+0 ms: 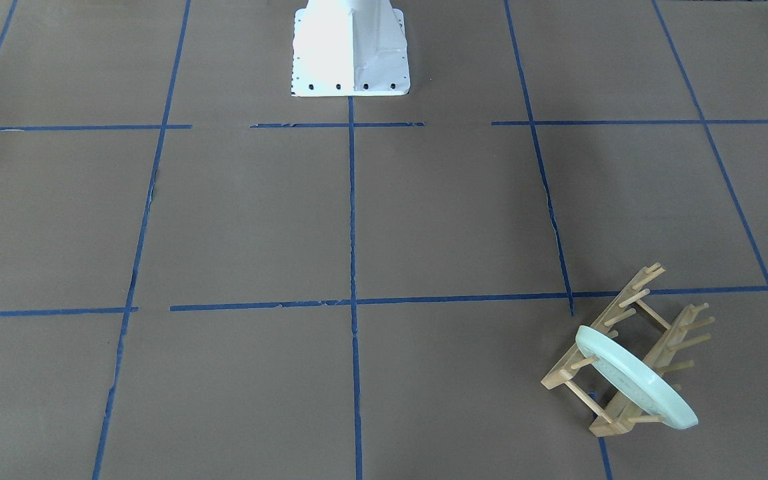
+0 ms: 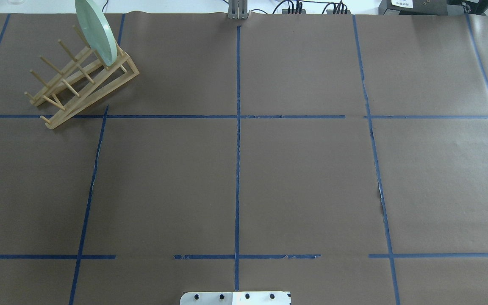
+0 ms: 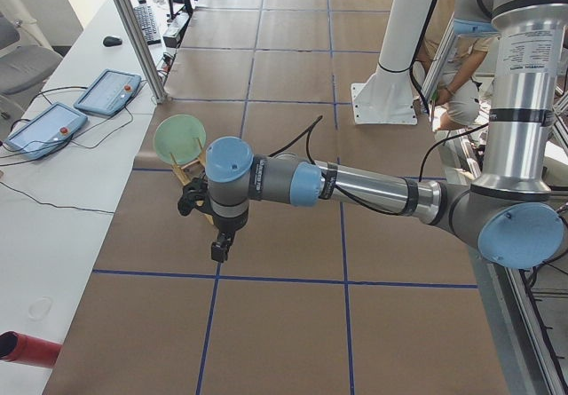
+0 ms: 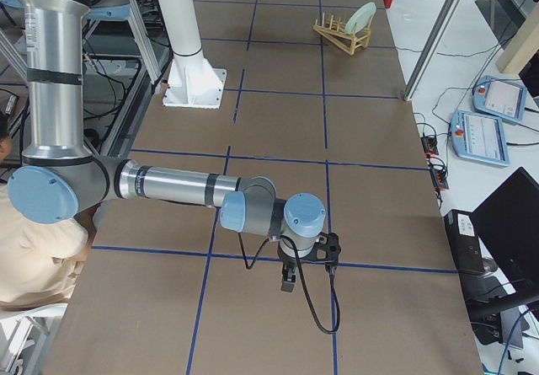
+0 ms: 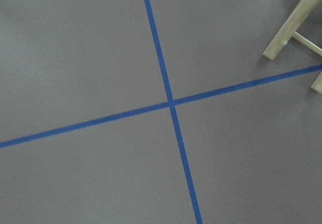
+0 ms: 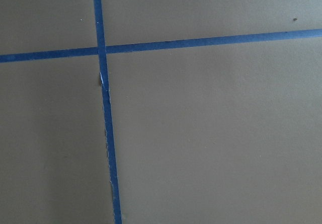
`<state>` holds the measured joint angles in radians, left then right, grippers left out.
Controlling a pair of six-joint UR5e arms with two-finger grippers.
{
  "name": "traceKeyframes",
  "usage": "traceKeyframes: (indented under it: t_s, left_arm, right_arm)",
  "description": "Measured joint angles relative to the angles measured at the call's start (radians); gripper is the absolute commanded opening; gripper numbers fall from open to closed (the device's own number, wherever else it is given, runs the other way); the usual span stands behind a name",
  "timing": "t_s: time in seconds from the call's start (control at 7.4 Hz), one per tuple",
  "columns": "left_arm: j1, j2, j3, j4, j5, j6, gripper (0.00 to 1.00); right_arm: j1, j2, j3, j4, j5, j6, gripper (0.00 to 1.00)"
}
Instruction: Place plate on table
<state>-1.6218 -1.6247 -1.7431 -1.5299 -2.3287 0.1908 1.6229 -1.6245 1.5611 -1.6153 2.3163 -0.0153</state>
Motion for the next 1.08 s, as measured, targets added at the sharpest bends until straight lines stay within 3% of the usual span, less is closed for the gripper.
traceKeyframes:
  t_s: [0.14,0.41,0.81,1.08]
  left_arm:
    - [0.001,-0.031,0.004,-0.026,0.000,0.000,1.00]
    - [0.005,-0.109,0.120,-0.248,-0.004,-0.032,1.00]
    - [0.034,-0.247,0.294,-0.478,-0.206,-0.498,1.00]
    - [0.115,-0.311,0.329,-0.647,-0.257,-0.793,1.00]
  right_arm:
    - [0.000,0.000,0.000,0.000,0.000,0.000,1.00]
    - [0.000,0.000,-0.001,0.000,0.000,0.000,1.00]
    - [0.000,0.000,-0.001,0.000,0.000,0.000,1.00]
    - [0.000,0.000,-0.001,0.000,0.000,0.000,1.00]
